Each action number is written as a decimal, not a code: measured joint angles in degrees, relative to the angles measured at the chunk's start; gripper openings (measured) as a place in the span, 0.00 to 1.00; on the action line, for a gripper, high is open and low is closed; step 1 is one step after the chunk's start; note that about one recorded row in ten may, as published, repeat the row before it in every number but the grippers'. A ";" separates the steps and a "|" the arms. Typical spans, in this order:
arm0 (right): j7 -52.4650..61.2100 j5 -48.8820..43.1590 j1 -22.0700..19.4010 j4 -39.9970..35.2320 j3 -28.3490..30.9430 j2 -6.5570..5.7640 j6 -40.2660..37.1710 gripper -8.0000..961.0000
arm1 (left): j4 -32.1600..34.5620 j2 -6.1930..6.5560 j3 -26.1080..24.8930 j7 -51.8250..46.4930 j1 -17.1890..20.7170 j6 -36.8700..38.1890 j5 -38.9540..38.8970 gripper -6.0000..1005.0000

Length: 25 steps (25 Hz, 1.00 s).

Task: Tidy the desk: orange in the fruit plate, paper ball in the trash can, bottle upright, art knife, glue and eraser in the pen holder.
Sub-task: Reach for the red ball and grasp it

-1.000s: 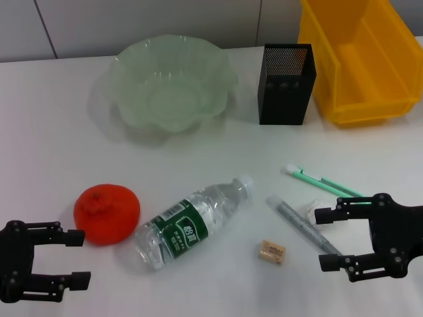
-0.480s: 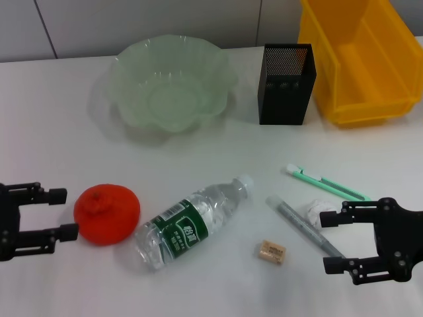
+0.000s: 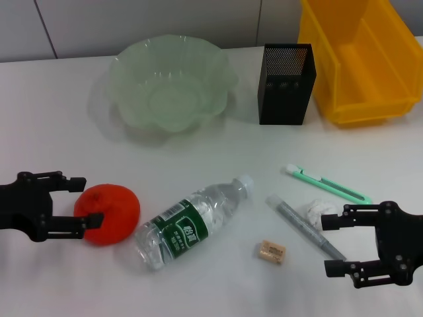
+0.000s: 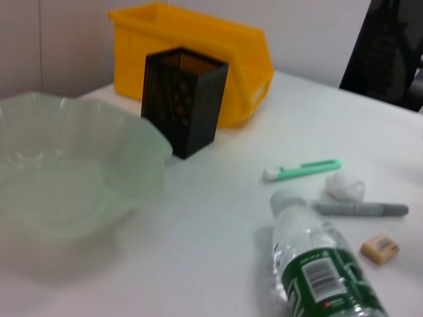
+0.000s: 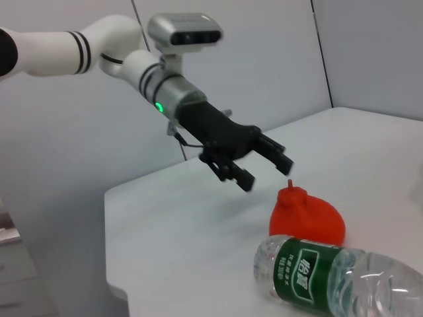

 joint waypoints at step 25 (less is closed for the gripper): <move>-0.34 0.09 0.49 0.89 -0.32 0.03 0.64 0.78 | -2.31 -0.46 12.12 -1.33 1.69 -14.05 -4.04 0.82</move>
